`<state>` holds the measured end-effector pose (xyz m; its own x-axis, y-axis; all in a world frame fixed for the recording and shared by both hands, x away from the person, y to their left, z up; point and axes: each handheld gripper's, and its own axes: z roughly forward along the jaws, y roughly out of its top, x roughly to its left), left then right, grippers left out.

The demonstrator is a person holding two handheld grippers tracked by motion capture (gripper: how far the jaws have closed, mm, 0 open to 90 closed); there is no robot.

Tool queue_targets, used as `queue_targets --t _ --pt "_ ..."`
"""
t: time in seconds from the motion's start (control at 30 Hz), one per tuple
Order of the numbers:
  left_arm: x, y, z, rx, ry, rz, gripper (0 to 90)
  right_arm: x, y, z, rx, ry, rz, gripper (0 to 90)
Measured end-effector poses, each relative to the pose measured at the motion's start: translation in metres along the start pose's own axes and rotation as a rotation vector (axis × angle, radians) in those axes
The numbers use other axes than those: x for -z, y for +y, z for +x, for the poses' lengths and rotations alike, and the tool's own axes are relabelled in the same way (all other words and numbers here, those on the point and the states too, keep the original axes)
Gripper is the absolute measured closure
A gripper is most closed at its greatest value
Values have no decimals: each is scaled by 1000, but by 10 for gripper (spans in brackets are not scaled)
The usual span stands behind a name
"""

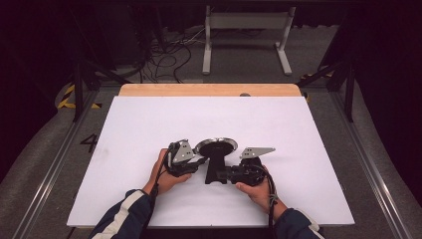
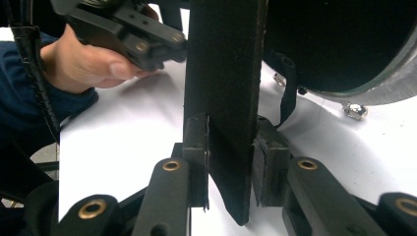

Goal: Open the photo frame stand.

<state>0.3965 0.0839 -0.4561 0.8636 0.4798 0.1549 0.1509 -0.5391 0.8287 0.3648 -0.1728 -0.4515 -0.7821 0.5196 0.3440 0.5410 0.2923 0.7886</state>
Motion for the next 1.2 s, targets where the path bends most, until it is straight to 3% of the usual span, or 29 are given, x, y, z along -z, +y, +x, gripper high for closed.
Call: queue_targets --t 0.07,0.17,0.27,0.37,0.5,0.67,0.87,0.93,1.1,1.2 --pt "-1 0 -1 -15 0 11 691 -1 -1 0 5 2 7 723" --pt "-1 1 -1 -26 3 18 696 -2 -2 2 14 -6 16 724" --pt "-3 1 -1 -34 50 37 703 -2 -2 3 14 -6 20 723" --pt "-4 -1 1 -21 56 34 714 -3 -2 3 14 -7 24 720" --pt "-5 0 1 -41 85 45 713 -3 -2 2 10 -10 22 720" --pt "-7 -1 5 -55 95 48 721 -3 -2 2 14 -28 24 723" --pt "-9 -4 8 -25 82 54 722 -2 -1 4 35 -51 30 723" --pt "-8 -4 9 -23 83 55 705 -1 -1 5 44 -66 35 694" --pt "7 -3 14 1 57 4 660 10 1 6 66 -134 19 666" --pt "17 -2 14 -8 54 -10 633 19 3 9 97 -185 3 670"
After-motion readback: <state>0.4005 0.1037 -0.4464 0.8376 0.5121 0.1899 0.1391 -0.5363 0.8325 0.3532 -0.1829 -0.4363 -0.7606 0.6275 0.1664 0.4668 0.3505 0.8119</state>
